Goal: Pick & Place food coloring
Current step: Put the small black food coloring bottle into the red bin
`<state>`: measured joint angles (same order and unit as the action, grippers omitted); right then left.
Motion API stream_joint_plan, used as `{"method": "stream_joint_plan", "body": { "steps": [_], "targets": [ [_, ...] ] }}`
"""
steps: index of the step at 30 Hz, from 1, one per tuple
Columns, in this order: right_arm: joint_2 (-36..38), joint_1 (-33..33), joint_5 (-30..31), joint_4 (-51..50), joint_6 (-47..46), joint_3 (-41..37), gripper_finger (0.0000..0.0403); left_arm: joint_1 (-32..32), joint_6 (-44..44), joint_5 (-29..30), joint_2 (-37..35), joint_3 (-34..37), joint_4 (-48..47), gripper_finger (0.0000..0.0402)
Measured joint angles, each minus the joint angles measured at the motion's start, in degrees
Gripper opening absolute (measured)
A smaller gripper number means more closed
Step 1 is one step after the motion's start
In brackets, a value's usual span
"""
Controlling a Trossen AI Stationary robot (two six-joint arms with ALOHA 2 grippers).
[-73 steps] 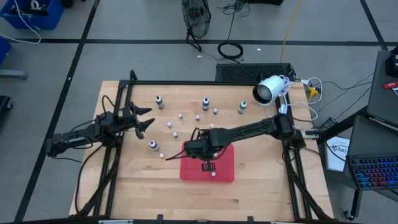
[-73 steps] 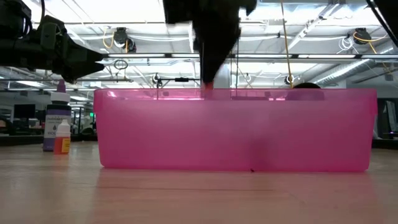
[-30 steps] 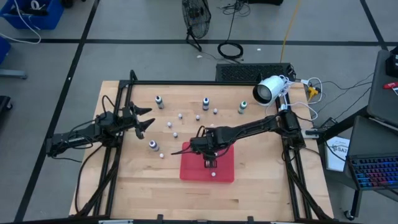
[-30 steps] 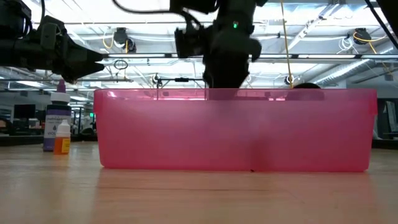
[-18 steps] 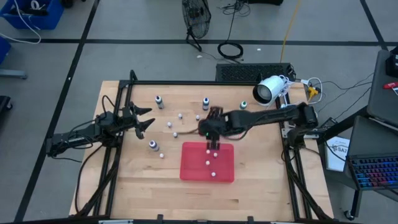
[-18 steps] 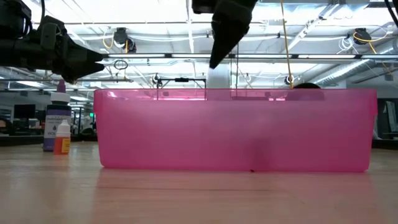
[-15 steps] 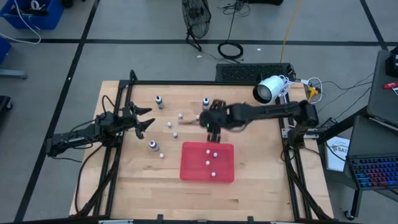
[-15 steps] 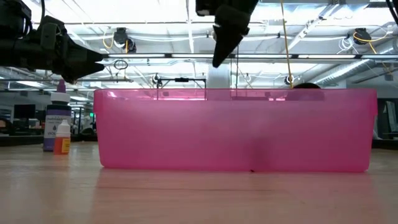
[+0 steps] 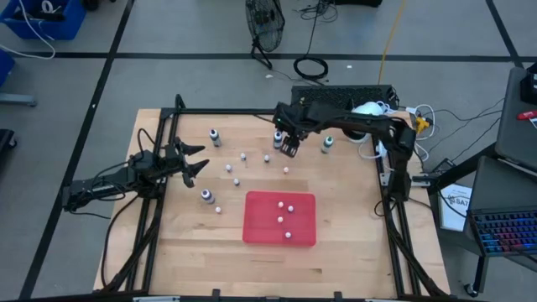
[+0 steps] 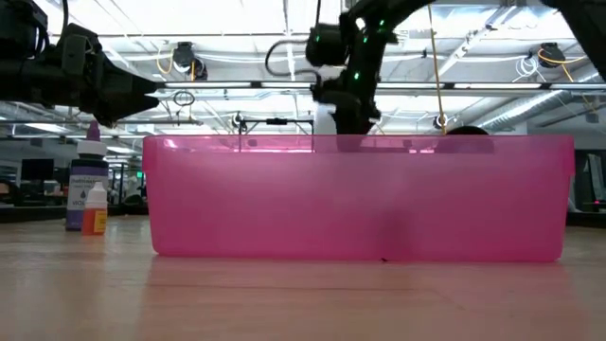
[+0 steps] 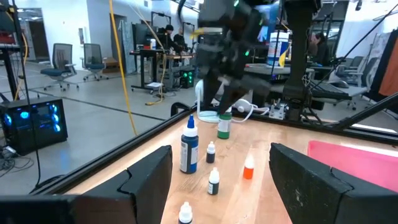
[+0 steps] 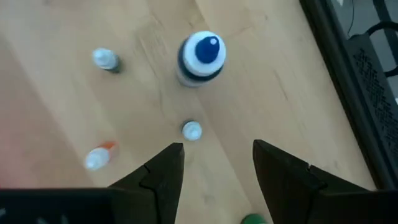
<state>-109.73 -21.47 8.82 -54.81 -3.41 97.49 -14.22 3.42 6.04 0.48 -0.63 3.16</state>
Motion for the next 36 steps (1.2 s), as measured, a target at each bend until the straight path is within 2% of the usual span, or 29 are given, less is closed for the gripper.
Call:
{"method": "stream_joint_plan", "body": {
  "steps": [14,28,36],
  "targets": [
    [-8.38,-0.71,-0.42,1.47,2.79,-0.01,0.0181,0.00,0.00,0.00,-0.01,-0.01,-0.02,0.0269],
    [-8.07,-1.50,-4.66,8.55,2.72,-9.28,0.0181,-0.01,0.00,0.00,0.00,0.01,0.00,0.0269],
    [-7.91,-1.74,-4.52,10.80,3.05,-9.60,0.0181,0.00,0.00,0.00,0.01,-0.01,0.00,0.0269]
  ]
}}
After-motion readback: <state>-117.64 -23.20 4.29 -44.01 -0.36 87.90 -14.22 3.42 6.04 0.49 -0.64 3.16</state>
